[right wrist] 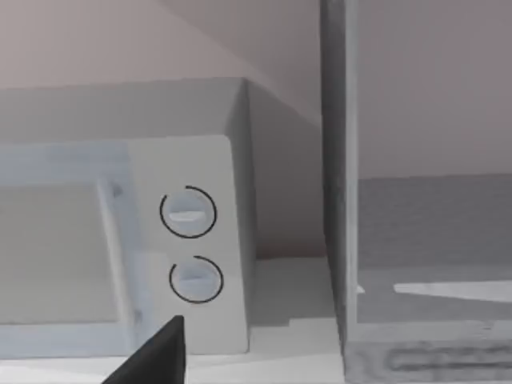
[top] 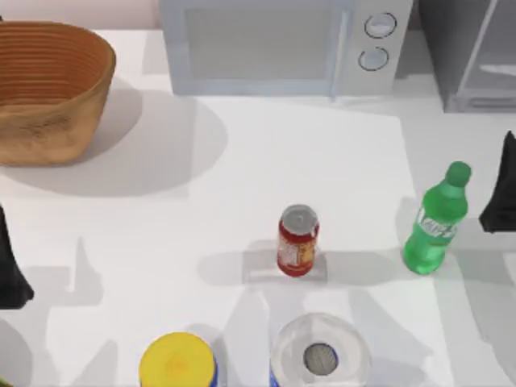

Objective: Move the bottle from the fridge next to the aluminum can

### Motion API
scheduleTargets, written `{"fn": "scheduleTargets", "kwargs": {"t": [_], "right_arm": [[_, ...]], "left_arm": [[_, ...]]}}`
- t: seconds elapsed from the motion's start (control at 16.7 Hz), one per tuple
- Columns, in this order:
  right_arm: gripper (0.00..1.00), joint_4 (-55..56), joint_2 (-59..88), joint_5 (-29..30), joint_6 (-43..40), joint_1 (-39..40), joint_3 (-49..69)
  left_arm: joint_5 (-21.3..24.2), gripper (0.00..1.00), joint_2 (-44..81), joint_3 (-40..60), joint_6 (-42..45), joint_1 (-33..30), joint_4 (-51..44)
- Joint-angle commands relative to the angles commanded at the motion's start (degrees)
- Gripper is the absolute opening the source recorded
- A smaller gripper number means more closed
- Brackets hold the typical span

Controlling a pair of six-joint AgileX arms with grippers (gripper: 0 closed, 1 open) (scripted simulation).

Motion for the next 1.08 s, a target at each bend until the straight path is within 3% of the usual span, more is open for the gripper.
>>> {"fn": "scheduleTargets", "kwargs": {"t": [0.6,0.78,1.08], "right_arm": [[1.00,-36.27,-43.59,-20.55,-3.33,-22.49,-7.85],[1.00,-40.27,-48.63,-23.50,-3.94,-25.17,-8.70],[1.00,-40.52,-48.90,-23.68,-3.95,-25.25,-8.56]], "left_arm": [[0.00,1.00,0.00,0.00,0.00,0.00,0.00],[0.00,1.00,0.00,0.00,0.00,0.00,0.00],[0.00,1.00,0.00,0.00,0.00,0.00,0.00]]}}
